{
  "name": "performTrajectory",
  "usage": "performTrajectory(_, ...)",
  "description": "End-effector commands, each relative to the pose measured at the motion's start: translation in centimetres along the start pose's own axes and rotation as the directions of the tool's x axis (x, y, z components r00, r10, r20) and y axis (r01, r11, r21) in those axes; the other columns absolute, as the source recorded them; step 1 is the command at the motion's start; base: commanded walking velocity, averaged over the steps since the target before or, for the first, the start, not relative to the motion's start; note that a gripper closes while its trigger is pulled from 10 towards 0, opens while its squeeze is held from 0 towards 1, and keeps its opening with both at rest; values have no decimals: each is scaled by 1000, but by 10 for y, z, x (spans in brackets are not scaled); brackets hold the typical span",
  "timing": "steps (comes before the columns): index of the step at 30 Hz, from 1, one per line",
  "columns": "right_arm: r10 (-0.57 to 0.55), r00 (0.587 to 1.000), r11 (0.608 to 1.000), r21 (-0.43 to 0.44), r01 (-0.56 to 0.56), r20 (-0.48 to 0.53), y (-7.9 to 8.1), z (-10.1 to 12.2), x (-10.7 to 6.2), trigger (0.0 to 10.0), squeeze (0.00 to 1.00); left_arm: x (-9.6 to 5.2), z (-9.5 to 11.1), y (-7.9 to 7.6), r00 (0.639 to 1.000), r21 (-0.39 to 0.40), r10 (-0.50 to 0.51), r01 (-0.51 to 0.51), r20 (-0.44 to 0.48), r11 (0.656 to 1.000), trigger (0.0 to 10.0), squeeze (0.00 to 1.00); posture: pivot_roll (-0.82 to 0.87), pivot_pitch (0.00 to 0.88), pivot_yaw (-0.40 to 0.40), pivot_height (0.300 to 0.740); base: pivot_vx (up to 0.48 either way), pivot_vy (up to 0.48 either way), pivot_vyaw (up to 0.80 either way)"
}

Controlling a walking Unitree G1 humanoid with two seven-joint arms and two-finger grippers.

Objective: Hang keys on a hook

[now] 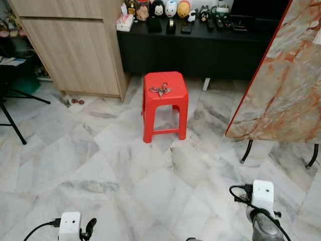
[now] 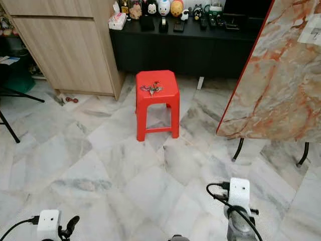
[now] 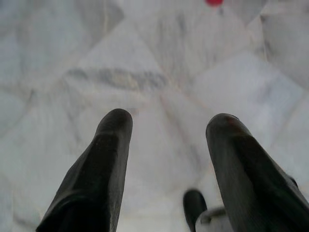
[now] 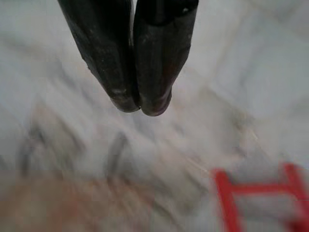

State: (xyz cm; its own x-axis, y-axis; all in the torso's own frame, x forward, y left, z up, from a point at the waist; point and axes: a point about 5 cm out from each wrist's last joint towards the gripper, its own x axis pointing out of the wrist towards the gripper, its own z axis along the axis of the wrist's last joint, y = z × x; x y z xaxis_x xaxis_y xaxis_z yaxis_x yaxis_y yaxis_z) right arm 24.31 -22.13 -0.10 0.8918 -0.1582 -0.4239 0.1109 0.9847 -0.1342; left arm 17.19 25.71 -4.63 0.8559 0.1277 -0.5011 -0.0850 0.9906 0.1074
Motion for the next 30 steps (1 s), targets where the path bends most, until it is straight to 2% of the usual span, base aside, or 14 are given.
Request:
performTrajectory(1, 108, 991, 994, -30, -106, 74, 9, 18, 0, 10000, 0, -4, -3, 2, 1000, -7, 15, -14, 12, 1000, 10000, 0, -162, 122, -36, 727, 0, 0, 0)
performTrajectory(6, 316, 937, 947, -115, -301, 147, 17, 56, -1, 10000, 0, -3, 4, 0, 996, -14, 4, -2, 90, 1000, 10000, 0, -165, 118, -32, 727, 0, 0, 0)
performTrajectory(8, 470, 865, 879, -182, -441, 175, 29, 83, -4, 10000, 0, -3, 8, -2, 990, -48, -12, 19, 140, 999, 10000, 0, -165, 114, -33, 727, 0, 0, 0)
performTrajectory(14, 644, 750, 754, -293, -588, 149, 47, 111, -12, 10000, 0, -1, 16, -11, 973, -42, -115, 126, 202, 991, 10000, 0, -151, 101, -40, 727, 0, 0, 0)
performTrajectory(15, 698, 702, 704, -309, -639, 138, 54, 121, -17, 10000, 0, 13, 54, -11, 932, -9, -211, 224, 293, 975, 10000, 0, -151, 96, -41, 727, 0, 0, 0)
performTrajectory(16, 698, 702, 704, -309, -639, 138, 54, 121, -17, 10000, 0, 13, 54, -11, 932, -9, -211, 224, 293, 975, 10000, 0, -151, 96, -41, 727, 0, 0, 0)
performTrajectory(17, 751, 653, 638, -359, -681, 96, 60, 125, -23, 10000, 0, 23, 132, -10, 845, 55, -325, 334, 424, 941, 10000, 0, -147, 89, -41, 727, 0, 0, 0)
performTrajectory(18, 775, 627, 603, -383, -700, 76, 63, 127, -26, 10000, 0, 19, 154, -13, 807, 74, -374, 385, 456, 920, 10000, 0, -146, 86, -41, 727, 0, 0, 0)
performTrajectory(19, 775, 627, 603, -383, -700, 76, 63, 127, -26, 10000, 0, 19, 154, -13, 807, 74, -374, 385, 456, 920, 10000, 0, -146, 86, -41, 727, 0, 0, 0)
performTrajectory(20, 816, 576, 542, -409, -734, 46, 68, 131, -33, 10000, 0, 9, 173, -19, 747, 98, -453, 469, 486, 878, 10000, 0, -138, 80, -45, 727, 0, 0, 0)
performTrajectory(23, 861, 507, 484, -384, -786, 46, 78, 138, -42, 10000, 0, -10, 191, -32, 640, 159, -585, 596, 498, 787, 10000, 0, -135, 77, -52, 727, 0, 0, 0)
performTrajectory(24, 861, 507, 484, -384, -786, 46, 78, 138, -42, 10000, 0, -10, 191, -32, 640, 159, -585, 596, 498, 787, 10000, 0, -135, 77, -52, 727, 0, 0, 0)
performTrajectory(26, 891, 450, 439, -345, -829, 52, 86, 139, -49, 10000, 0, -26, 201, -46, 547, 214, -695, 693, 466, 688, 10000, 0, -127, 74, -57, 727, 0, 0, 0)
performTrajectory(30, 913, 407, 381, -361, -851, 4, 94, 133, -58, 10000, 0, -46, 212, -61, 470, 294, -808, 765, 354, 573, 10000, 0, -128, 78, -60, 727, 0, 0, 0)
